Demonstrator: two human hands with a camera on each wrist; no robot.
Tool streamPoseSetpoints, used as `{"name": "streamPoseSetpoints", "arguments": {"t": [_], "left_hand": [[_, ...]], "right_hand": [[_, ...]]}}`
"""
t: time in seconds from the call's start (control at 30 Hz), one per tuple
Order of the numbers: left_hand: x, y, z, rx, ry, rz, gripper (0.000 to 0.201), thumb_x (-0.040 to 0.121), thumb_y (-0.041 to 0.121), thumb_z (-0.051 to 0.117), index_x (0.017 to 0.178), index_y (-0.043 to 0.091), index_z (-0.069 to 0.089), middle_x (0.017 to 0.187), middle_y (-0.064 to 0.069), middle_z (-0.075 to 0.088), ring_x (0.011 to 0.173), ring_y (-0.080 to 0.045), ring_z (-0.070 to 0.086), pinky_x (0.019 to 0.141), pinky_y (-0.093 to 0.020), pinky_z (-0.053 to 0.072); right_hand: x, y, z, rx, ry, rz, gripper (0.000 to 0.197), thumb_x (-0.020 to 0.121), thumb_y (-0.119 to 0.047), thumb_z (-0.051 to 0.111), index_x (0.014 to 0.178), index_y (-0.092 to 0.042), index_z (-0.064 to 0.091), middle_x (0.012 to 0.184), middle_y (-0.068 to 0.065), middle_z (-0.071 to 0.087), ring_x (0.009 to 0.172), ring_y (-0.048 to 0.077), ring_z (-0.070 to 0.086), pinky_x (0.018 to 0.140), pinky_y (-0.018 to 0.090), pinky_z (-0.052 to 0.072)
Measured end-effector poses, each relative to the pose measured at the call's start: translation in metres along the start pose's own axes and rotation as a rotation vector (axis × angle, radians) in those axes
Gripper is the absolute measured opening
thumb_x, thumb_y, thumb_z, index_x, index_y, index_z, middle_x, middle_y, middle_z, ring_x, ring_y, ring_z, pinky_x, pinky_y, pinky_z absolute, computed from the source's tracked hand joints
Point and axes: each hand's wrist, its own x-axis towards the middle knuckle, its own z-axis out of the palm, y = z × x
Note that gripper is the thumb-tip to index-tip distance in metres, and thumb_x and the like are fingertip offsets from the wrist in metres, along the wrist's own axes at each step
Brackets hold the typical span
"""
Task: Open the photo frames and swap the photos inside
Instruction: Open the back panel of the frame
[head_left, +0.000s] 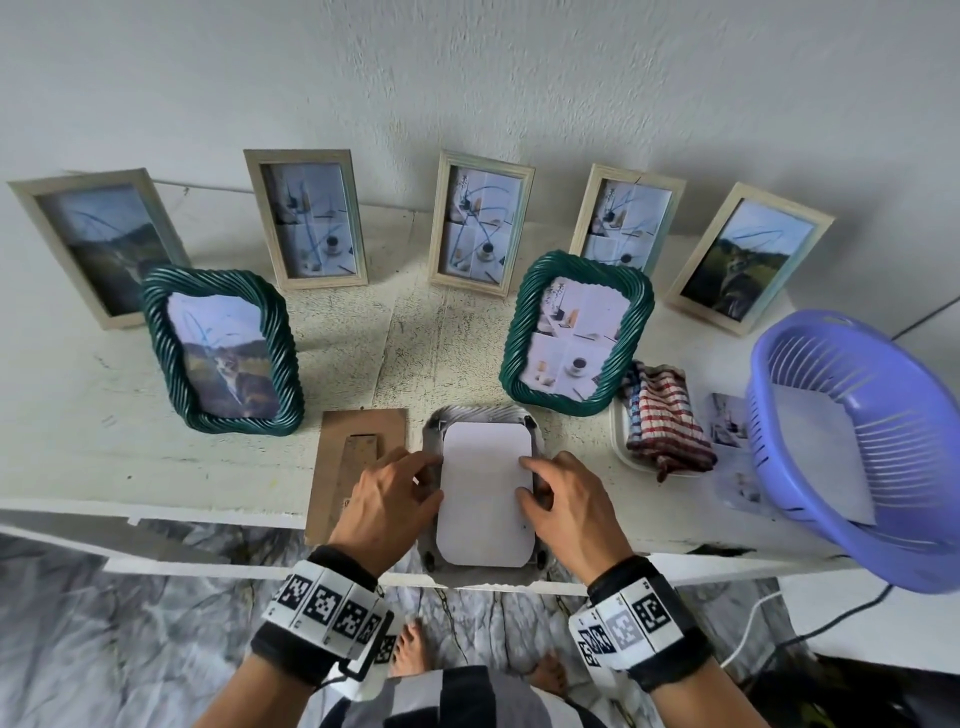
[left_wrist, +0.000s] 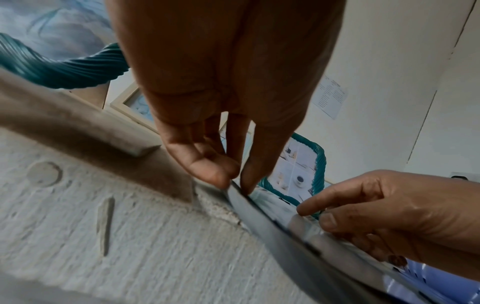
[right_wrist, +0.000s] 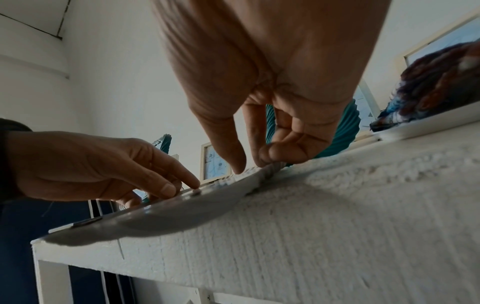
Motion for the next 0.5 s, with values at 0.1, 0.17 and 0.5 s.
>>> {"name": "streamPoseSetpoints", "arguments": {"t": [0.1, 0.17, 0.5], "left_hand": [[0.0004, -0.0012, 0.0002, -0.008, 0.006, 0.018, 0.028, 0.081, 0.010, 0.069, 0.108, 0.017, 0.071, 0.083, 0.003, 0.059, 0.066, -0.014, 0.059, 0.069, -0.039, 0.055], [-0.0001, -0.0013, 0.0007, -0.009, 0.021, 0.032, 0.025, 0.082, 0.011, 0.068, 0.107, 0.016, 0.071, 0.083, 0.002, 0.059, 0.065, -0.014, 0.059, 0.067, -0.040, 0.055], [-0.0006, 0.0015, 0.0003, -0.016, 0.030, 0.052, 0.028, 0.083, 0.013, 0.071, 0.111, 0.015, 0.071, 0.087, 0.007, 0.061, 0.067, -0.005, 0.057, 0.070, -0.033, 0.054]], "right_hand": [[-0.0004, -0.0010, -0.0002, -0.013, -0.016, -0.010, 0.037, 0.091, -0.022, 0.062, 0.127, -0.016, 0.062, 0.090, -0.005, 0.043, 0.084, 0.018, 0.056, 0.071, 0.015, 0.033], [-0.0005, -0.0012, -0.0004, -0.015, -0.022, -0.018, 0.037, 0.091, -0.022, 0.062, 0.127, -0.017, 0.062, 0.090, -0.005, 0.042, 0.082, 0.016, 0.054, 0.071, 0.015, 0.034], [-0.0010, 0.0000, 0.0027, -0.039, -0.046, -0.051, 0.037, 0.092, -0.029, 0.061, 0.129, -0.027, 0.061, 0.093, -0.004, 0.042, 0.076, 0.012, 0.049, 0.070, 0.017, 0.039]]}}
